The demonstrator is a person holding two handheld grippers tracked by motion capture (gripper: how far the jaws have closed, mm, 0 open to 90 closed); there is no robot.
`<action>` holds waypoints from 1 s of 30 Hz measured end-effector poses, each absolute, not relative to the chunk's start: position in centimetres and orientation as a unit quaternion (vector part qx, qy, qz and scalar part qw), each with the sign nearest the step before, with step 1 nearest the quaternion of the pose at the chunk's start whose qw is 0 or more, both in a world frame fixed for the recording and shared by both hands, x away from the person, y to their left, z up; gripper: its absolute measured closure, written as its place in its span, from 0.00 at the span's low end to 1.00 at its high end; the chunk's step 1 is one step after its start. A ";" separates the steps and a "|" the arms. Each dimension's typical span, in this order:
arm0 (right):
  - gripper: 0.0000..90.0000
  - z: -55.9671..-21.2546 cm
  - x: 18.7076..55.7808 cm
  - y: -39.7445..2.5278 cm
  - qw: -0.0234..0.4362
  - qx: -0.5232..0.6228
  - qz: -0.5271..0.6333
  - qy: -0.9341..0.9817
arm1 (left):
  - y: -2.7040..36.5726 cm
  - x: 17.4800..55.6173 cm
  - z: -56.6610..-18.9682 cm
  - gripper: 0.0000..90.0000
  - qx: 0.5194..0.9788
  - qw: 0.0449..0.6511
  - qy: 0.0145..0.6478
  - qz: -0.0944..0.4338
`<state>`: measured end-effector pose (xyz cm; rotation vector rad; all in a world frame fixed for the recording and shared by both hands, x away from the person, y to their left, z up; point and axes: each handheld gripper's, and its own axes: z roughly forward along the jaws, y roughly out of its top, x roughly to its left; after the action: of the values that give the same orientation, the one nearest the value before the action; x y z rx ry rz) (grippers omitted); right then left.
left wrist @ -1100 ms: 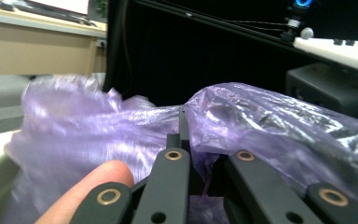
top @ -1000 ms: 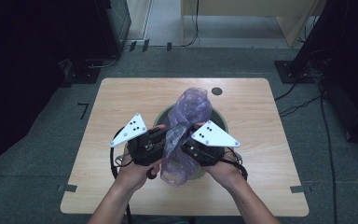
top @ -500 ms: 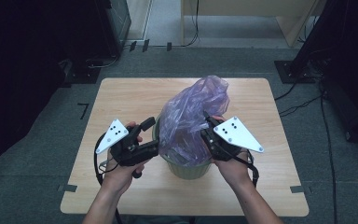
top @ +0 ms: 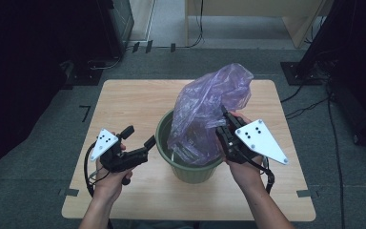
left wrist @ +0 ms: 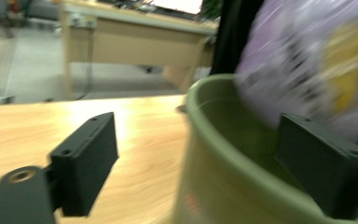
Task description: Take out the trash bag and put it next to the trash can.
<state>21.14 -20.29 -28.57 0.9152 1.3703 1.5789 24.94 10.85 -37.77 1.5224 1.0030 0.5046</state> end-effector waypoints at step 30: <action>1.00 -25.6 19.8 -26.4 0.488 0.378 0.629 0.472 | 17.9 27.2 -50.4 0.00 0.690 0.355 0.580 0.247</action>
<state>19.77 -26.37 -25.60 0.9192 1.1466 1.5302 27.18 17.92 -50.40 1.7830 1.4978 0.6391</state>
